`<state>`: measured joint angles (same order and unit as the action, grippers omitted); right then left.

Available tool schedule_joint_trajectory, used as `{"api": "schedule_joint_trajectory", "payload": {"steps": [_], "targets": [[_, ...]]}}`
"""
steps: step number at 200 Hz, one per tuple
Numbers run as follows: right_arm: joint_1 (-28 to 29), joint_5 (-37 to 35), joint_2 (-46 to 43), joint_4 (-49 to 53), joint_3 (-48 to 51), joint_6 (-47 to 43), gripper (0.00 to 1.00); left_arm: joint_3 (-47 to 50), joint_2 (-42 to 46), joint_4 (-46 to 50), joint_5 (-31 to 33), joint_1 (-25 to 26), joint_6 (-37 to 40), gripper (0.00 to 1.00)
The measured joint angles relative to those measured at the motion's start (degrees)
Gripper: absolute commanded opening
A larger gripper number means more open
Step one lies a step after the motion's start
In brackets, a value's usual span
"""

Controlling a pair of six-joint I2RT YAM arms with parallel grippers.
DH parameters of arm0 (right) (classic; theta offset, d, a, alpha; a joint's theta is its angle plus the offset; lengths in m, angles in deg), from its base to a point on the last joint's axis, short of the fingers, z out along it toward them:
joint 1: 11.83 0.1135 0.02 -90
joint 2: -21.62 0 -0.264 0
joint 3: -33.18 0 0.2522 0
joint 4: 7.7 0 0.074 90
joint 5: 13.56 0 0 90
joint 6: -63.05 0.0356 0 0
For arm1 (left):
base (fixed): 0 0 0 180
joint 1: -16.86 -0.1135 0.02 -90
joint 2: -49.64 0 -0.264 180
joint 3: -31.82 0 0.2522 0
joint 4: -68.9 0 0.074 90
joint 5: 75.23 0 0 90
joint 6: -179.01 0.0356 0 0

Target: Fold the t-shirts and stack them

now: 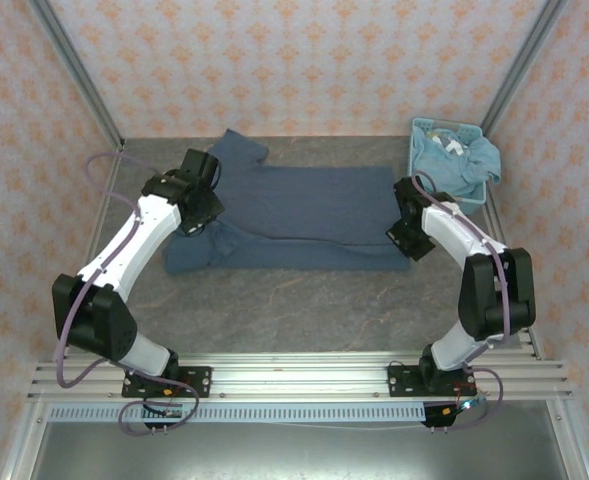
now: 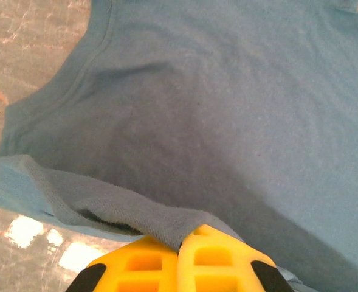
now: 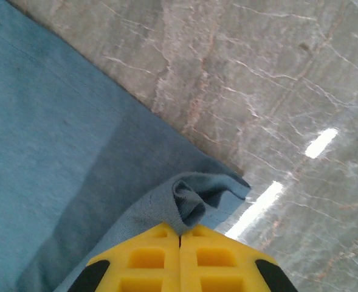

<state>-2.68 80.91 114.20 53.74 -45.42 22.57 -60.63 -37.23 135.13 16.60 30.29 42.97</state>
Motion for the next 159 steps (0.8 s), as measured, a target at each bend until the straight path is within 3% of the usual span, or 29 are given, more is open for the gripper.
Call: {"api": "schedule_joint_trajectory", "payload": {"steps": [159], "targets": [[0.0, -1.8, 13.3, -1.0, -11.9, 0.0, 0.00, -8.9, -15.0, -1.9, 1.7, -3.5, 5.7, 0.00]]}}
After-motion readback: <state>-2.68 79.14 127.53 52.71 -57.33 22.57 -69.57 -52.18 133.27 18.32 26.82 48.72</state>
